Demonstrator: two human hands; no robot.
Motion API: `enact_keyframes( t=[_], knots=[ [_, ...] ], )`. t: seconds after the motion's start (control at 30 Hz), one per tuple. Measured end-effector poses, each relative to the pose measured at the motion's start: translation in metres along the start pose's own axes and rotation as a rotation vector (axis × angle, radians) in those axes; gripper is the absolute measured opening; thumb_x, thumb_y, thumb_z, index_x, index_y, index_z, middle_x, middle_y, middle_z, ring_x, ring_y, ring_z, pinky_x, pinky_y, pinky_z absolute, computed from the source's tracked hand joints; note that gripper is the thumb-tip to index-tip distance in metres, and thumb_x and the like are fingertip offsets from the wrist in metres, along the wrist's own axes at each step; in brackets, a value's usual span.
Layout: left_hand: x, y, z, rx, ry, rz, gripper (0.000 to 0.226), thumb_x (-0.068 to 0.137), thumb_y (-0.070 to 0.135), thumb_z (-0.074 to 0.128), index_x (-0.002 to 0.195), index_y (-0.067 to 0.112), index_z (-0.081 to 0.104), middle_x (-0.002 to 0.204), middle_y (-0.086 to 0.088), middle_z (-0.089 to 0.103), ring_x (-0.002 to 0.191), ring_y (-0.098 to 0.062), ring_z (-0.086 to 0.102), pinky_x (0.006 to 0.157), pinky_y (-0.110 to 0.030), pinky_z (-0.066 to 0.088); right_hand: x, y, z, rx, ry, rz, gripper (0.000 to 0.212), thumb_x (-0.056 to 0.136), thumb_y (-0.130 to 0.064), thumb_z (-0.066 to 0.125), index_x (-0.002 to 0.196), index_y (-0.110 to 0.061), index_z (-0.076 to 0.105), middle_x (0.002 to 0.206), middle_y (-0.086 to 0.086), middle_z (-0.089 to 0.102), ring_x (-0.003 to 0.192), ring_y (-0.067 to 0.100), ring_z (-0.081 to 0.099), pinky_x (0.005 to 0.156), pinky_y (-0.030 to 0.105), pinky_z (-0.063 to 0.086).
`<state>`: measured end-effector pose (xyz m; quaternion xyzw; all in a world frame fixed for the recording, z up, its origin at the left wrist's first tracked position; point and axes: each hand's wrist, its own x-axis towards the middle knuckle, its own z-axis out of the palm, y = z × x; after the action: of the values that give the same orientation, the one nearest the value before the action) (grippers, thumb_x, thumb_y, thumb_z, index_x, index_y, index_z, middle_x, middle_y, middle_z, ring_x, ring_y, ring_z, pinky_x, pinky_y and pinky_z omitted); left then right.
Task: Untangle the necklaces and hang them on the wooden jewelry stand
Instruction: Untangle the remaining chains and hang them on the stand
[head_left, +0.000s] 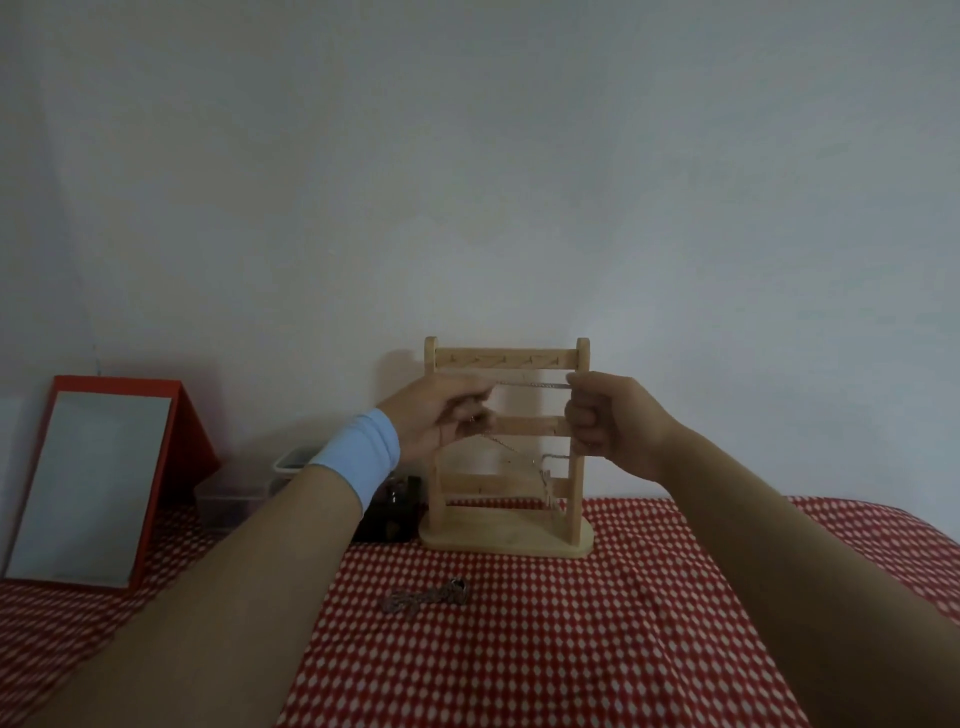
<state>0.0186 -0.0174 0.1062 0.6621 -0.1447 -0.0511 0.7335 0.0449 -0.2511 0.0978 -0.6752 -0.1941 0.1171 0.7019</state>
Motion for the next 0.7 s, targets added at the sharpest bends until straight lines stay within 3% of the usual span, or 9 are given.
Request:
enact_keyframes(
  t=[0.1,0.23,0.37,0.43,0.5,0.6,0.7],
  knots=[
    [0.007,-0.002,0.003,-0.1,0.104,0.069,0.024,0.102,0.012,0.047,0.079,0.01,0.055,0.057,0.0,0.054,0.064,-0.017,0.063,0.068,-0.026,0.058,0.004,0.002,-0.003,0.093,0.027,-0.044,0.029,0.102,-0.024,0.045,0.074,-0.017,0.046,0.069,-0.001,0.031,0.06,0.018,0.02,0.056,0.028,0.04],
    [0.024,0.001,0.011,-0.138,0.245,0.146,0.014,0.1,0.014,0.053,0.089,0.008,0.06,0.062,0.0,0.055,0.061,-0.013,0.063,0.072,-0.026,0.056,0.013,-0.001,-0.006,0.09,0.081,-0.101,0.025,0.104,-0.021,0.045,0.08,-0.016,0.051,0.069,-0.002,0.034,0.058,0.016,0.025,0.055,0.026,0.043],
    [0.032,0.004,0.006,-0.181,0.167,0.118,0.026,0.099,0.022,0.056,0.074,0.016,0.059,0.065,0.004,0.057,0.072,-0.014,0.064,0.083,-0.03,0.05,0.023,-0.004,-0.012,0.14,0.117,-0.122,0.027,0.099,-0.021,0.044,0.072,-0.017,0.043,0.068,-0.001,0.03,0.058,0.017,0.025,0.058,0.031,0.041],
    [0.035,0.001,0.003,-0.156,0.159,0.094,0.024,0.098,0.023,0.057,0.075,0.017,0.062,0.068,0.003,0.059,0.073,-0.013,0.064,0.079,-0.03,0.047,0.028,-0.006,-0.015,0.187,0.127,-0.13,0.025,0.098,-0.019,0.044,0.074,-0.016,0.042,0.066,-0.001,0.034,0.056,0.018,0.028,0.058,0.032,0.043],
    [0.038,-0.002,0.005,-0.072,0.265,0.129,0.018,0.097,0.022,0.06,0.083,0.013,0.065,0.07,0.001,0.066,0.071,-0.016,0.065,0.069,-0.028,0.045,0.031,-0.008,-0.011,0.193,0.165,-0.149,0.019,0.1,-0.018,0.046,0.083,-0.011,0.051,0.066,0.0,0.041,0.053,0.017,0.034,0.057,0.033,0.046],
    [0.044,-0.001,0.015,0.218,0.523,0.231,0.017,0.092,0.02,0.067,0.088,0.005,0.072,0.076,-0.005,0.075,0.07,-0.024,0.073,0.057,-0.026,0.052,0.039,-0.008,-0.005,0.06,0.41,-0.227,0.022,0.101,-0.02,0.059,0.086,-0.004,0.064,0.063,0.003,0.053,0.047,0.017,0.046,0.055,0.035,0.056],
    [0.053,0.004,0.023,0.37,0.676,0.228,0.02,0.084,0.017,0.07,0.067,0.007,0.073,0.067,-0.004,0.074,0.058,-0.024,0.073,0.055,-0.027,0.057,0.045,-0.005,-0.003,-0.16,0.666,-0.28,0.026,0.093,-0.025,0.071,0.076,-0.005,0.074,0.061,0.003,0.07,0.046,0.016,0.061,0.06,0.032,0.061]
  ],
)
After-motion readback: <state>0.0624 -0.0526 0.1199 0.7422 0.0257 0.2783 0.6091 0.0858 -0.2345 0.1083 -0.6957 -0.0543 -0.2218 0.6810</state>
